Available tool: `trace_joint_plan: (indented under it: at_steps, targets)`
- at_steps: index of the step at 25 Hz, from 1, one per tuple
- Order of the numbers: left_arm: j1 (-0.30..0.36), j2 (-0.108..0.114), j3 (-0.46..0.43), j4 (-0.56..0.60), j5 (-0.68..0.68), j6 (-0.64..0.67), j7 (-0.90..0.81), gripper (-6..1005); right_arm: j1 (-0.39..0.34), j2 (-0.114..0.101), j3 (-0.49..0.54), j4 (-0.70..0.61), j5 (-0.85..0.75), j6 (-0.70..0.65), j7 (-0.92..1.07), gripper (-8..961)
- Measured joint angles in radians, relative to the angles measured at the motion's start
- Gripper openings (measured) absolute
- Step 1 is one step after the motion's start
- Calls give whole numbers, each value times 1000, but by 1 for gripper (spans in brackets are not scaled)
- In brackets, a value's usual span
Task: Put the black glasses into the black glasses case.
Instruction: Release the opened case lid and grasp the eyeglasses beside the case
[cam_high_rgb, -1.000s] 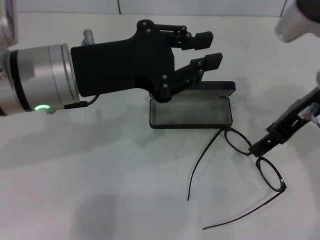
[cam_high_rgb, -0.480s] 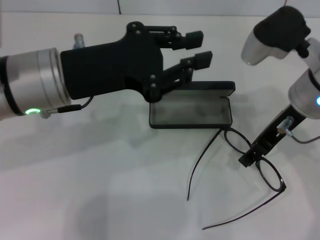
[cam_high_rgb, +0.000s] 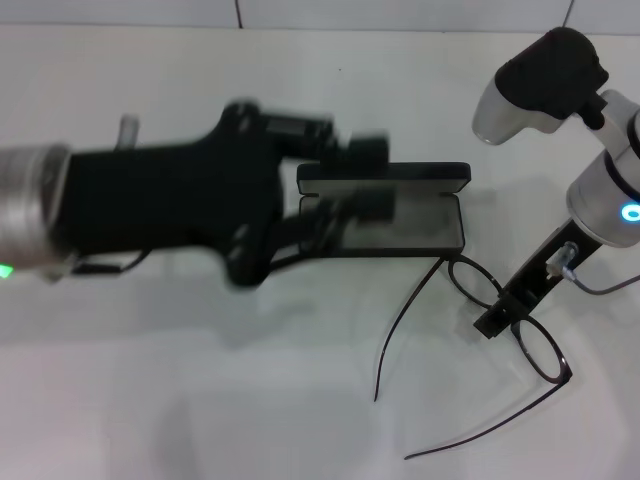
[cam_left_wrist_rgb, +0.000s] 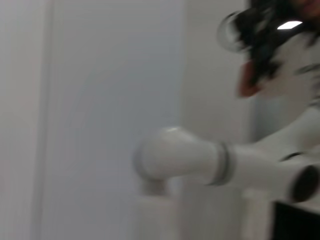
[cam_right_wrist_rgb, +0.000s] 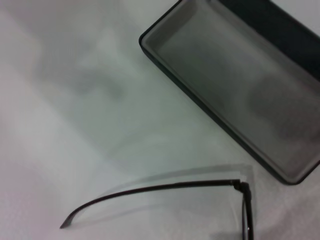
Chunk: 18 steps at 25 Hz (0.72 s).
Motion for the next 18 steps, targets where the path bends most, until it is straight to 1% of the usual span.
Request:
trace_joint_plan:
  at_steps: [2, 5, 8, 14, 18]
  targets:
    - [-10, -2, -35, -75, 5, 55, 22, 236, -1, 0, -7, 3, 4, 1, 0, 734]
    - [-6, -3, -65, -175, 6, 81, 88, 229, -7, 0, -17, 4, 5, 7, 0, 629]
    - [3, -3, -71, -236, 8, 84, 134, 222, -11, 0, -33, 4, 3, 15, 1, 523]
    - [5, -3, -72, -289, 9, 86, 163, 209, -17, 0, -72, -8, 3, 30, -12, 416]
    - [5, 1, -73, -310, 11, 88, 170, 199, -50, 0, -109, -43, 0, 63, -48, 344]
